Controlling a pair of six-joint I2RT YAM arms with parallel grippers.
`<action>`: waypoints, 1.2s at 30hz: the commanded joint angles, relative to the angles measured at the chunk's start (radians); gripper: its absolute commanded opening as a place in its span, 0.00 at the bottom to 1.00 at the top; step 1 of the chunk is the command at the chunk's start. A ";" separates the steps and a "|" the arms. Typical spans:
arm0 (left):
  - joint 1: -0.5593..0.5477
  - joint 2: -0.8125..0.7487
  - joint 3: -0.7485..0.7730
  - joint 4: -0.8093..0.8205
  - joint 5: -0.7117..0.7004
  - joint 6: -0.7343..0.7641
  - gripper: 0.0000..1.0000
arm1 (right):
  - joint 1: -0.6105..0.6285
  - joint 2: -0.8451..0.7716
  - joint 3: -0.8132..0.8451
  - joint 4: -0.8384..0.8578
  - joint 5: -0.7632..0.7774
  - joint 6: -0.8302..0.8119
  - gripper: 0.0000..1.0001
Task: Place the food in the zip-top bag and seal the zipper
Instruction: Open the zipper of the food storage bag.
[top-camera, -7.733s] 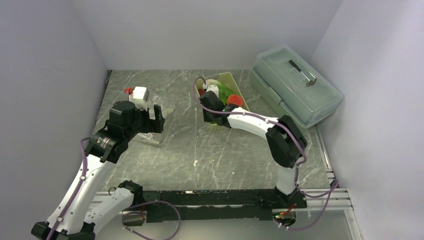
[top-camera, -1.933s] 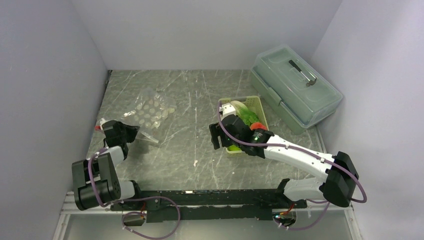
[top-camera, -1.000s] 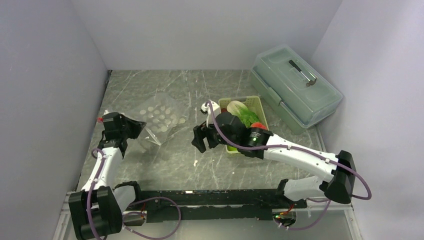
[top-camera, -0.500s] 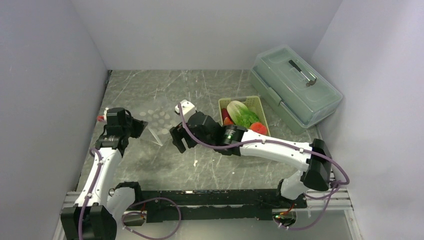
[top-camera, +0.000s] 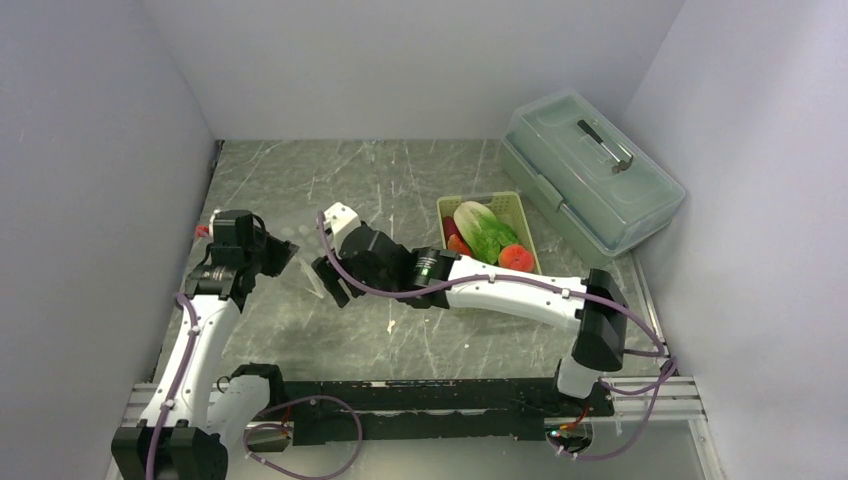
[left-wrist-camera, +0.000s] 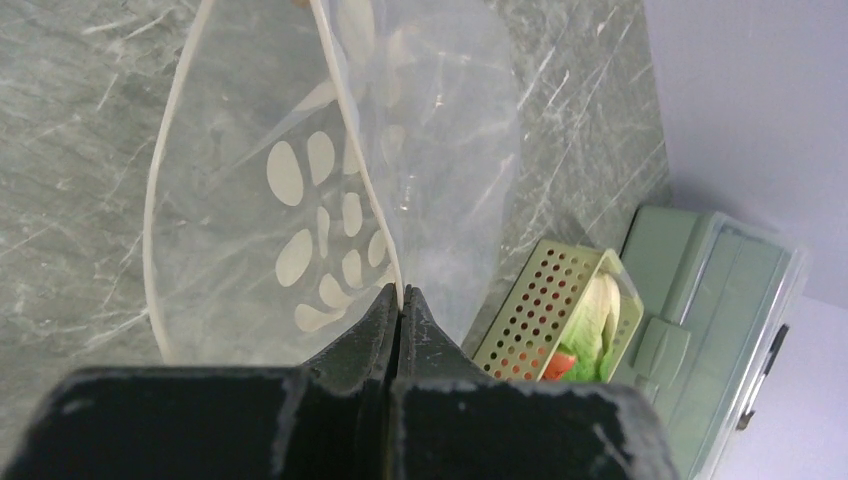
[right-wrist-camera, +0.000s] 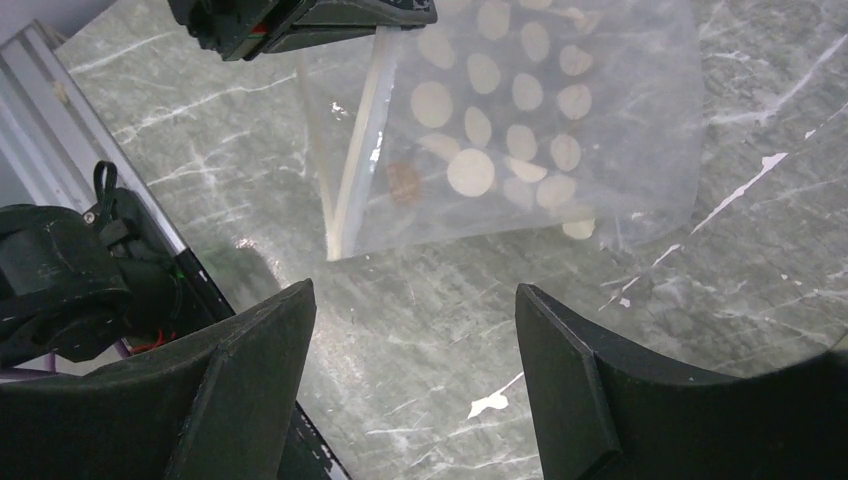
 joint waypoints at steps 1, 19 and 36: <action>-0.022 -0.020 0.066 -0.052 0.024 0.044 0.00 | 0.005 0.018 0.075 -0.010 0.012 -0.036 0.76; -0.053 -0.024 0.129 -0.151 0.083 0.068 0.00 | 0.006 0.156 0.202 0.008 0.009 -0.027 0.75; -0.059 -0.030 0.124 -0.172 0.131 0.125 0.00 | 0.005 0.187 0.213 0.062 -0.061 -0.016 0.75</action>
